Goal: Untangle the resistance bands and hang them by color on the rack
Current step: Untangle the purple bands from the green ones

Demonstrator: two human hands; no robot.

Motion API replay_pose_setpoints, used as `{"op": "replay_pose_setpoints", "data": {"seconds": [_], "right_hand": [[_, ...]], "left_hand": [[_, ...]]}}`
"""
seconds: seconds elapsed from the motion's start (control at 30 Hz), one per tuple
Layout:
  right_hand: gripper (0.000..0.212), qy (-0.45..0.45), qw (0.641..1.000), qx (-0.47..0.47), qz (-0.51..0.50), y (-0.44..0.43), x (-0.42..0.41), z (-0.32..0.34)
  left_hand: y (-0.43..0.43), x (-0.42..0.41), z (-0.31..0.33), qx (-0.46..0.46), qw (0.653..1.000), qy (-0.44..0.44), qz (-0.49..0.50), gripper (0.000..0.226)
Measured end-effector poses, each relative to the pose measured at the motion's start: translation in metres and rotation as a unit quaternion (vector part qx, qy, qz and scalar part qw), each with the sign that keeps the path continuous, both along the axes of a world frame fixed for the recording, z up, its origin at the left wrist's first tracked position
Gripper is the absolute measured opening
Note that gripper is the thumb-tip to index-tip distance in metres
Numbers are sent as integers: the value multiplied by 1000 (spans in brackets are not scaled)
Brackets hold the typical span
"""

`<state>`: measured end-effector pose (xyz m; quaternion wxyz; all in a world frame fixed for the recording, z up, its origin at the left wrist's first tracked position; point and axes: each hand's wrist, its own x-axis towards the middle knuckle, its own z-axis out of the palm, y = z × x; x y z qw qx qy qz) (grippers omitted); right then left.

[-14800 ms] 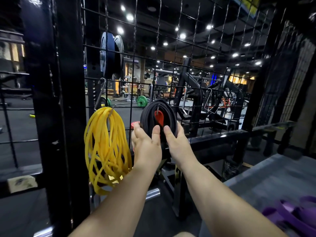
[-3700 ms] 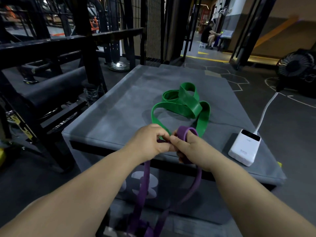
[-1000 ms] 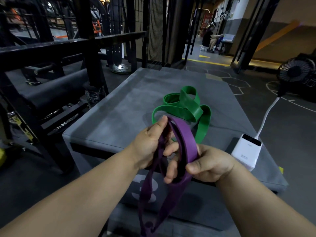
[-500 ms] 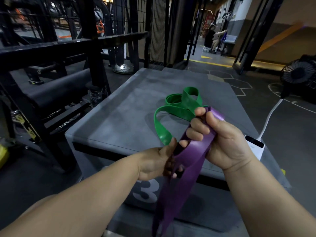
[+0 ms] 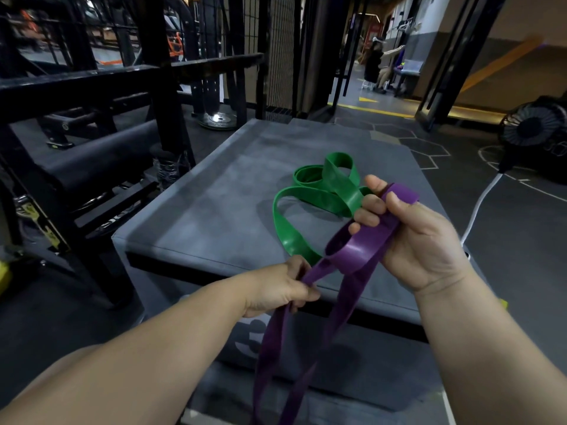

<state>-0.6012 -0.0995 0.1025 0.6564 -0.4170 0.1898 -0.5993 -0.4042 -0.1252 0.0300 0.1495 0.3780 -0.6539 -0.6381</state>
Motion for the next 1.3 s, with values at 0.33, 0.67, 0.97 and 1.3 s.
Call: {"op": "replay_pose_setpoints", "data": {"seconds": [0.33,0.67,0.97,1.3], "right_hand": [[17,73,990,32,-116,-1,8,-2],[17,192,962,42,-187,-7,19,-23],[23,253,949,58,-179,-7,36,-40],[78,419,888,86,-170,-2,47,-51]], "left_hand": [[0,0,0,44,999,-16,28,7],[6,-10,11,-298,939,-152,76,39],[9,-10,11,-400,901,-107,131,17],[11,-14,21,-418,876,-97,219,36]]}}
